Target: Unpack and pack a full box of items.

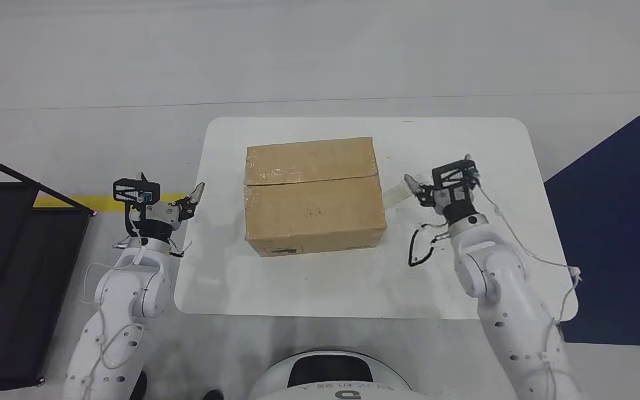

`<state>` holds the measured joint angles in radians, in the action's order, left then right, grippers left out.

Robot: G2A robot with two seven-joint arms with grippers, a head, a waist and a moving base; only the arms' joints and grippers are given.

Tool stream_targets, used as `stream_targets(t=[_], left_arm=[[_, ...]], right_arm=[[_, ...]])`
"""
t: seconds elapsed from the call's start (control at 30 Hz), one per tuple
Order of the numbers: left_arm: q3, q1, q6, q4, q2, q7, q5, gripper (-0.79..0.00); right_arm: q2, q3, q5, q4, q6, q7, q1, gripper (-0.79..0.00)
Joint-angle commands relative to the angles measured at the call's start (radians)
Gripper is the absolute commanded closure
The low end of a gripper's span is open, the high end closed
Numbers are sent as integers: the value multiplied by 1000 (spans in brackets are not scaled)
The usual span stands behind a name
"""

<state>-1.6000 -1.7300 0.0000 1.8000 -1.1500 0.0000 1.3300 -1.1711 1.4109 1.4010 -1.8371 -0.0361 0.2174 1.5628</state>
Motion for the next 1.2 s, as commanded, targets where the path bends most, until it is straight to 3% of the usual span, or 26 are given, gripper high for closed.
stream_targets(t=[0.0,0.3,0.57,0.8,0.97,1.17], left_arm=[[0,0,0,0,0,0,0,-785],[0,0,0,0,0,0,0,-785],[0,0,0,0,0,0,0,-785],[0,0,0,0,0,0,0,-785],[0,0,0,0,0,0,0,-785],[0,0,0,0,0,0,0,-785]], right_arm=[[-1,-27,31,18,-27,42,-32,-785],[1,-27,-14,94,-167,90,-100,-785],[15,10,-115,126,-417,113,-137,-785],[19,8,-164,169,-495,131,-175,-785],[20,2,-279,215,-578,137,-209,-785],[33,32,-515,283,-790,180,-244,-785]])
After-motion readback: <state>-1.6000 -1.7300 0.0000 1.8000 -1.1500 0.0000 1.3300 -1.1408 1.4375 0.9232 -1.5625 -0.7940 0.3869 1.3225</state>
